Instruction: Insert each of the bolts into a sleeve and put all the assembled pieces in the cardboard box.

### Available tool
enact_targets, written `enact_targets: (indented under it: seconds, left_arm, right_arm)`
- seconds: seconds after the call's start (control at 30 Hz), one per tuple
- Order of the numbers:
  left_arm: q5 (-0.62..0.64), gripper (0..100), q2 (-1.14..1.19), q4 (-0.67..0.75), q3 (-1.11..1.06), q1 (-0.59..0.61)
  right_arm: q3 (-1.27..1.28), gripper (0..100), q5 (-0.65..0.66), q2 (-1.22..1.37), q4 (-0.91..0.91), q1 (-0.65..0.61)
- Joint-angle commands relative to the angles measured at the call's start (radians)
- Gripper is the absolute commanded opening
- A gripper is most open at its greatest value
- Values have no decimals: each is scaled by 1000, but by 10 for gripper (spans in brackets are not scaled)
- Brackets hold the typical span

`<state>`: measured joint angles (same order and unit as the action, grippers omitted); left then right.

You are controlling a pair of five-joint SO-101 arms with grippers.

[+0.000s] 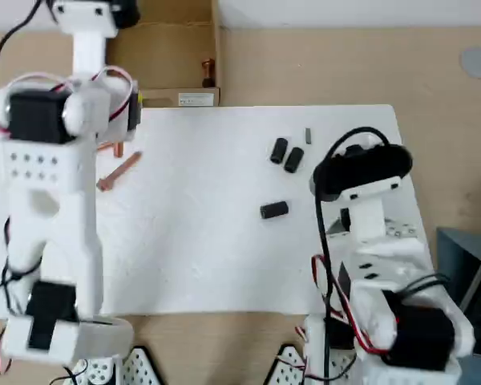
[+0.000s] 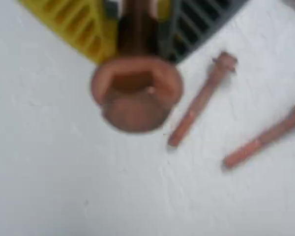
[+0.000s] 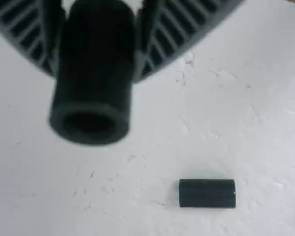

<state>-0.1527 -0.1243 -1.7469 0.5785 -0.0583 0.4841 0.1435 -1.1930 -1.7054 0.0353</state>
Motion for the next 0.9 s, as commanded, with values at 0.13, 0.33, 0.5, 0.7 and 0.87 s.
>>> enact_targets:
  seconds: [0.13, 0.33, 0.5, 0.7, 0.87]
  left_arm:
    - [178, 3, -297, 143, -324, -40]
    - [250, 3, -516, 333, -664, -49]
    - [334, 4, -717, 493, -902, -49]
    - [338, 4, -932, 598, -1122, -98]
    - [402, 4, -1144, 730, -1300, -183]
  right_arm:
    - [177, 9, -89, -74, 247, 12]
    - [344, 9, -282, -117, 396, -131]
    - [438, 9, -388, -191, 488, -312]
    - [530, 9, -396, -288, 537, -433]
    - [598, 9, -396, -384, 537, -530]
